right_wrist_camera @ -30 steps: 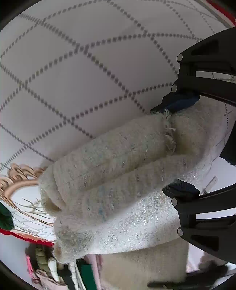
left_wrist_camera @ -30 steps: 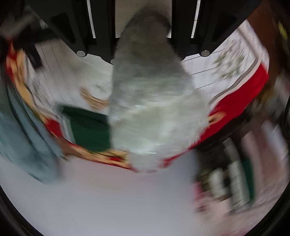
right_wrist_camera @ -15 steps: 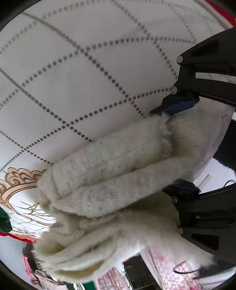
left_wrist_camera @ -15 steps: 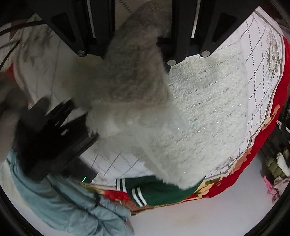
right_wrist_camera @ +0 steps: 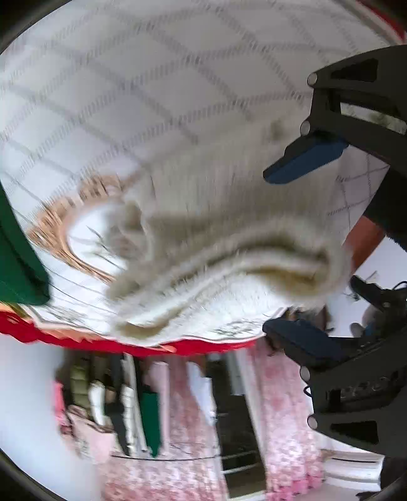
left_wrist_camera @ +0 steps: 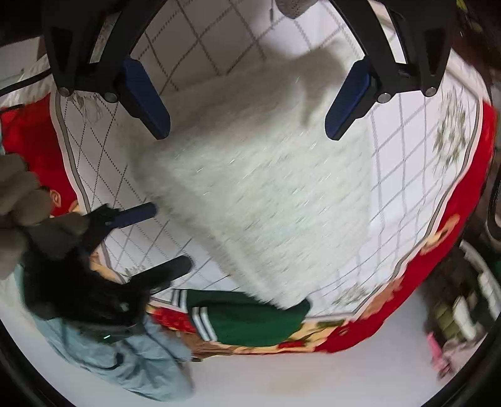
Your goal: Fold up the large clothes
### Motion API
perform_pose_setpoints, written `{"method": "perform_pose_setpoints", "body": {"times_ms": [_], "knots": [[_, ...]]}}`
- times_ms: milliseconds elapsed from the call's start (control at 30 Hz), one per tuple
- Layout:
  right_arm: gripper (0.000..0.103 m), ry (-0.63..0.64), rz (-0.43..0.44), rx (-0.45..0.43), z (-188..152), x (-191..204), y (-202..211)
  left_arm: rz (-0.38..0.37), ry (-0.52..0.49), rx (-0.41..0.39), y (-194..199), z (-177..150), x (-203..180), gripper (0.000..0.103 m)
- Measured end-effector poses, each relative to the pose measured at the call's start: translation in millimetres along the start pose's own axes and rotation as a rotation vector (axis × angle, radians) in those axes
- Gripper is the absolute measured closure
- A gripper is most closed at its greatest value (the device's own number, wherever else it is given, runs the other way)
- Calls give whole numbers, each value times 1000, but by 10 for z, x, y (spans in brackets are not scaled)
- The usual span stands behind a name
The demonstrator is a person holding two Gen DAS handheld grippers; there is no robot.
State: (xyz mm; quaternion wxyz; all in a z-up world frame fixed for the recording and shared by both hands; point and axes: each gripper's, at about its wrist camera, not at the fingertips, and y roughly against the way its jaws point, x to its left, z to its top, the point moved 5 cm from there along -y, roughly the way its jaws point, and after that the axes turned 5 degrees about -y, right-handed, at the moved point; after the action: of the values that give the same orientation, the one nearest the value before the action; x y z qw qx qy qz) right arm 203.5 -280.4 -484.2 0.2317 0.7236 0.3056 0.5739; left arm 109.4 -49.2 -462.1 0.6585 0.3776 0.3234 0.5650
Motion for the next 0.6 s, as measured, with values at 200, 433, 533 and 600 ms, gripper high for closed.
{"method": "perform_pose_setpoints", "body": {"times_ms": [200,433,533,600], "knots": [[78,13,-46,180,-21,49,-815,101,129,56,71,-192,335,2],[82,13,43,53,-394,289,-259,139,254,81,-75,-184,613,2],[82,-35,-96,40,-439,-161,-401,134,302,128,-248,-219,636,2],[80,-86,-165,47,-418,-485,-559,131,326,155,-344,-238,627,2]]}}
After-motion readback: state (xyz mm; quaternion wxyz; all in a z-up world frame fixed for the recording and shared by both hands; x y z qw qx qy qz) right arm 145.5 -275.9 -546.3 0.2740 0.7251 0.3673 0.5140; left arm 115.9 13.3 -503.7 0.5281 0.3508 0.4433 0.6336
